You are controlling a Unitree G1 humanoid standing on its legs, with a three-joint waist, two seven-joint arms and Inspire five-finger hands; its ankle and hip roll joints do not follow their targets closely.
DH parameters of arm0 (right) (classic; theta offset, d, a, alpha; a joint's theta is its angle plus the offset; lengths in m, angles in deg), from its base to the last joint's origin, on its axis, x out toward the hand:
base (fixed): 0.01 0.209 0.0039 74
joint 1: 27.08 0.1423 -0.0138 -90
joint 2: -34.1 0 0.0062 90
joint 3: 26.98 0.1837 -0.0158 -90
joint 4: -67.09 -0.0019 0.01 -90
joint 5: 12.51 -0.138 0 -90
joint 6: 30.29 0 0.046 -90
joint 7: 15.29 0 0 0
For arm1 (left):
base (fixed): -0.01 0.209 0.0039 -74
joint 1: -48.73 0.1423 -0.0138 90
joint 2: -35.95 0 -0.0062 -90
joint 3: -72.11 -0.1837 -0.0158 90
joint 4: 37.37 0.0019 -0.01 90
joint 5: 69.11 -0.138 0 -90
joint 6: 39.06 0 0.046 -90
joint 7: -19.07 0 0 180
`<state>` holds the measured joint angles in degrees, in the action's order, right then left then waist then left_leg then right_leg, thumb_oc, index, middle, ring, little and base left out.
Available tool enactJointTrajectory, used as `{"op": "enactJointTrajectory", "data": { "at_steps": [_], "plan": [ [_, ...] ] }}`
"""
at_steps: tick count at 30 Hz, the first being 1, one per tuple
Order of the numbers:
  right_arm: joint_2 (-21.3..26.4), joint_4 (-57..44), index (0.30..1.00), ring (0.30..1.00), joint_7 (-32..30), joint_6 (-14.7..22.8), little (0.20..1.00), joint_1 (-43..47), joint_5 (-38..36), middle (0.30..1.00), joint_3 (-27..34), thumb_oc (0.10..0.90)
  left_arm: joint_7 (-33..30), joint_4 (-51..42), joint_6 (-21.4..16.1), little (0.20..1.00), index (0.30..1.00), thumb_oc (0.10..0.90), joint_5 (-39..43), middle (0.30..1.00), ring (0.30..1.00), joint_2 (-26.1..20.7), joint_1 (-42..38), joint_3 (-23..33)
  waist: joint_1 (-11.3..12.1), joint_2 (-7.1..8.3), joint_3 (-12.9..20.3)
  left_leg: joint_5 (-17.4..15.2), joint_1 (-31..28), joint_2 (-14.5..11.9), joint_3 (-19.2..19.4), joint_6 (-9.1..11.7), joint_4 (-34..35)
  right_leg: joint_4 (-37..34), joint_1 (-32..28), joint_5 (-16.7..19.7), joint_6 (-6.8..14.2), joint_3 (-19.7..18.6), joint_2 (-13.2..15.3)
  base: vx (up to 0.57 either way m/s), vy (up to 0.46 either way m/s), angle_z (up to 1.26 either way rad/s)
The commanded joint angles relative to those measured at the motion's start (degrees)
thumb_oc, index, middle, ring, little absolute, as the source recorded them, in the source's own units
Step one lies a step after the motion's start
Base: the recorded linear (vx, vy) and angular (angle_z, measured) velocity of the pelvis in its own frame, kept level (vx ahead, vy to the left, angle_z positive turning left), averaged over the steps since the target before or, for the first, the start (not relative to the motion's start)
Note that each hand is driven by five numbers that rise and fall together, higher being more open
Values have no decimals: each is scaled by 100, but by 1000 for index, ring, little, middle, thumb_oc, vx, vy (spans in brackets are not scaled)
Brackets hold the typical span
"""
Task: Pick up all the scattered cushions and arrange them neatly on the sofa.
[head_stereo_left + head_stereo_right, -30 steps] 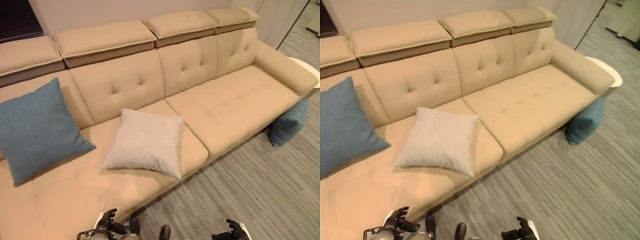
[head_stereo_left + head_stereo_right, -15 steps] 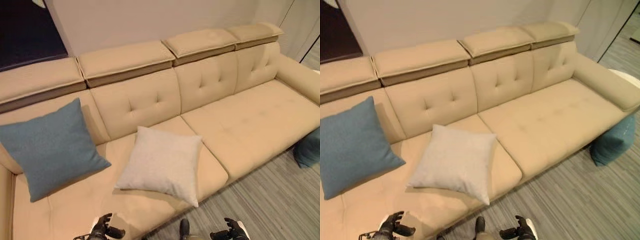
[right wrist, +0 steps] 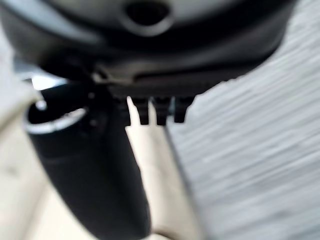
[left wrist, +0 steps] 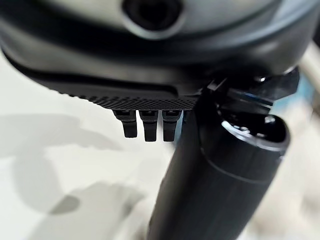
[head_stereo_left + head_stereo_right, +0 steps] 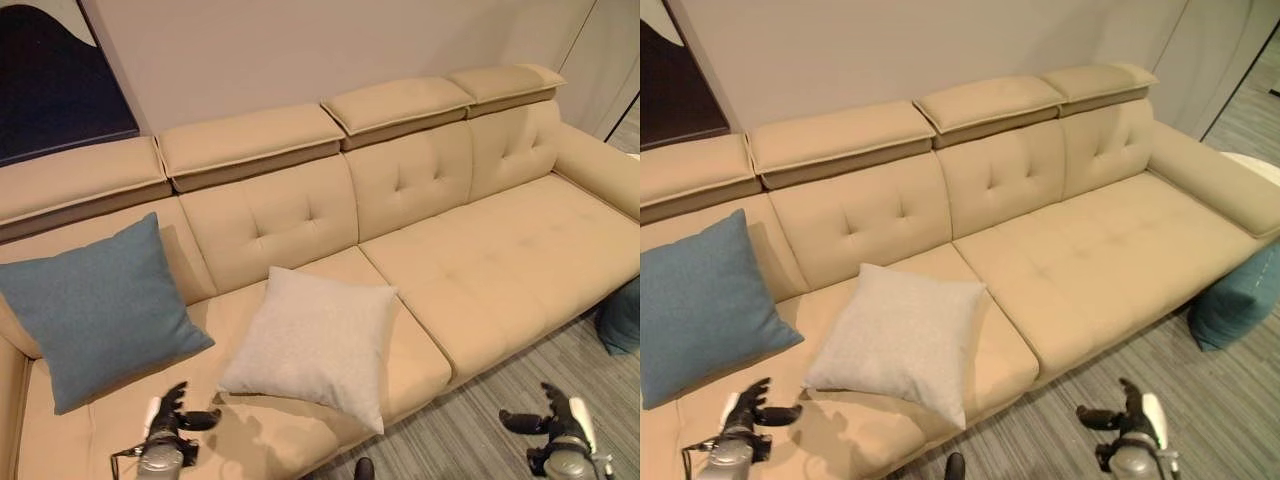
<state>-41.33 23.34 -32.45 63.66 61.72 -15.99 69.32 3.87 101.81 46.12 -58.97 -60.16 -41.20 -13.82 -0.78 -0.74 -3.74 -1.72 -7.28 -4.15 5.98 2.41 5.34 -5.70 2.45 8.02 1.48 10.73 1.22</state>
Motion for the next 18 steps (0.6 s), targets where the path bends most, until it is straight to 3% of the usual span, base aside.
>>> {"op": "enactJointTrajectory", "data": {
  "at_steps": [1,6,10,12,18],
  "plan": [
    [-253,-84,900,900,-283,375,900,354,-697,900,-33,800,-290,-79,-451,900,900,800,600,900,900,-219,-348,-22,5,318,120,-7,229,301,163,-12,-34,70,-592,-790,663,71,387,35,6,3],
    [-606,-404,900,900,-340,579,900,656,-1424,900,-79,800,-444,-491,-583,900,900,800,1043,900,900,-124,-624,-49,8,289,29,11,351,286,117,11,-34,70,-489,-793,656,127,396,-45,2,4],
    [-961,-753,900,900,-329,778,900,1179,-2112,900,-396,800,-520,-929,-668,900,900,800,1197,900,900,-38,-1233,-484,-7,213,-314,163,879,269,4,21,-34,88,35,-703,619,141,406,-215,16,17],
    [-1227,-721,900,900,-387,1016,900,2075,-2655,900,-875,800,-719,-1067,-901,900,900,800,1294,900,900,-52,-2277,-1028,3,157,-734,410,1723,279,-93,23,-117,297,927,-517,572,117,465,-416,55,14],
    [-1452,-490,900,900,-201,1281,900,2744,-3618,900,-1100,800,-854,-1083,-1078,900,900,800,1316,900,900,-296,-3167,-1373,50,112,-826,504,2404,326,-123,61,-270,450,1531,-439,537,125,559,-86,37,12]
  ]
}}
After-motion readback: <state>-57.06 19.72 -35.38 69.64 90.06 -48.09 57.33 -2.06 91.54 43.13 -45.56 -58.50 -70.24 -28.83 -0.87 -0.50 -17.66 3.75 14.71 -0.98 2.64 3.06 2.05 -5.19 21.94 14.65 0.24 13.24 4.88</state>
